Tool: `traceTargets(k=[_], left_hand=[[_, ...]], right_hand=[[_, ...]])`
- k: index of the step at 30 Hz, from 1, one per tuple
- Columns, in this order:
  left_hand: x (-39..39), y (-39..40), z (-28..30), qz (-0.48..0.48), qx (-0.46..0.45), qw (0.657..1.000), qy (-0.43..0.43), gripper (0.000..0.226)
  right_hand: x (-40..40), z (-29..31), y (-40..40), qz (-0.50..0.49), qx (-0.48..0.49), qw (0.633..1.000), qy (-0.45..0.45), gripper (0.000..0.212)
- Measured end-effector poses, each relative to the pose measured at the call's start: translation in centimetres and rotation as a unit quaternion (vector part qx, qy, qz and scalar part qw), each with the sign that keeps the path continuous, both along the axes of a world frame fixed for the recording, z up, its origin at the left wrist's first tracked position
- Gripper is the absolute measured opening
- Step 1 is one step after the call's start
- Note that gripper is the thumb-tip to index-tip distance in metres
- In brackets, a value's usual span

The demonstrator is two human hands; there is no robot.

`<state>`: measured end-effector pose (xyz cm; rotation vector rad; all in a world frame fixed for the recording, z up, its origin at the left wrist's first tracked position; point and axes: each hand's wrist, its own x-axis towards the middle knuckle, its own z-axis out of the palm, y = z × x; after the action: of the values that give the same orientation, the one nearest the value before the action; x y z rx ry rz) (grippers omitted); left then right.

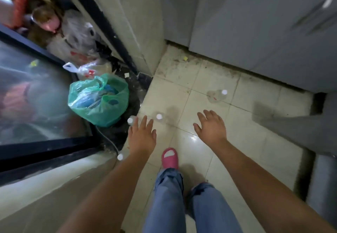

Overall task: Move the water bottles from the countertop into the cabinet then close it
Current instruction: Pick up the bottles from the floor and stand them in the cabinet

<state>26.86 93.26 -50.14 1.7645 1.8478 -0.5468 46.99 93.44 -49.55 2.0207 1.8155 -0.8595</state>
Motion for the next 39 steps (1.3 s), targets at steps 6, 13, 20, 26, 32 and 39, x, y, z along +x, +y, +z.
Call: traceTargets(k=[6, 13, 20, 26, 32, 39], left_hand=[[-9.0, -1.4, -6.0, 0.152, -0.026, 0.988, 0.001, 0.05], [-13.7, -6.0, -11.8, 0.321, -0.064, 0.945, -0.016, 0.053], [-17.1, -8.7, -22.1, 0.452, -0.062, 0.889, -0.037, 0.057], [-19.0, -10.5, -30.2, 0.478, -0.074, 0.875, -0.028, 0.047], [-19.5, -10.0, -33.1, 0.445, -0.061, 0.893, -0.037, 0.041], [-19.4, -7.6, -31.1, 0.341, -0.101, 0.934, -0.027, 0.032]], right_hand=[[-9.1, -5.5, 3.3, 0.141, -0.053, 0.989, 0.0, 0.052], [-15.6, -12.4, 4.9, 0.297, -0.099, 0.95, -0.008, 0.051], [-24.2, -22.9, 7.7, 0.435, -0.062, 0.898, 0.002, 0.047], [-29.1, -31.9, 8.9, 0.447, -0.01, 0.894, -0.002, 0.048], [-29.3, -35.1, 9.1, 0.492, 0.051, 0.869, 0.0, 0.037], [-25.2, -31.0, 10.7, 0.464, 0.018, 0.885, 0.032, 0.03]])
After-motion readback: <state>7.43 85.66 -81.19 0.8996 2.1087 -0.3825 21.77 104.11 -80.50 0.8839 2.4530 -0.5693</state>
